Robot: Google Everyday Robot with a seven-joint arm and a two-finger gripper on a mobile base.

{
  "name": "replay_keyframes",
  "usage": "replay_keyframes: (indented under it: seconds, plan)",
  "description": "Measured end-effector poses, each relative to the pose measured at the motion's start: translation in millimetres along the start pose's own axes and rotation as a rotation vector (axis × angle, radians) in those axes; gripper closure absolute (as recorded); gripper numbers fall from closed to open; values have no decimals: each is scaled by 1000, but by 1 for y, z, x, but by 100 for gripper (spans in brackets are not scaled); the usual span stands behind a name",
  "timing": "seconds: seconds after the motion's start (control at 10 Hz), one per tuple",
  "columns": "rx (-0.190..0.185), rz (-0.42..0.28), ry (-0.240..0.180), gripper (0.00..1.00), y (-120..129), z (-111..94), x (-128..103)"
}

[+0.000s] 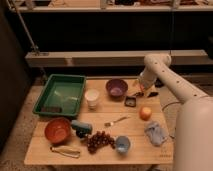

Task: Place brush in plastic cup

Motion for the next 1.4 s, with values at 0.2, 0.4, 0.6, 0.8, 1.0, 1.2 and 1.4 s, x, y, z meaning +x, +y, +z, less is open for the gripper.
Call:
replay_keyframes:
  seconds: [0.2,0.4,0.6,0.8,1.0,1.2,1.4]
  plan:
    - [-9,5,-10,36,0,19,2]
    - [-13,5,-21,36,-4,36,2]
    - [-17,17,-30,36,-7,51,4]
    - [-24,46,-26,36,-6,64,9]
    - [-32,70,-16,42,-3,79,14]
    - [-25,90,-12,64,-5,81,19]
    - [-9,95,-21,83,-8,76,21]
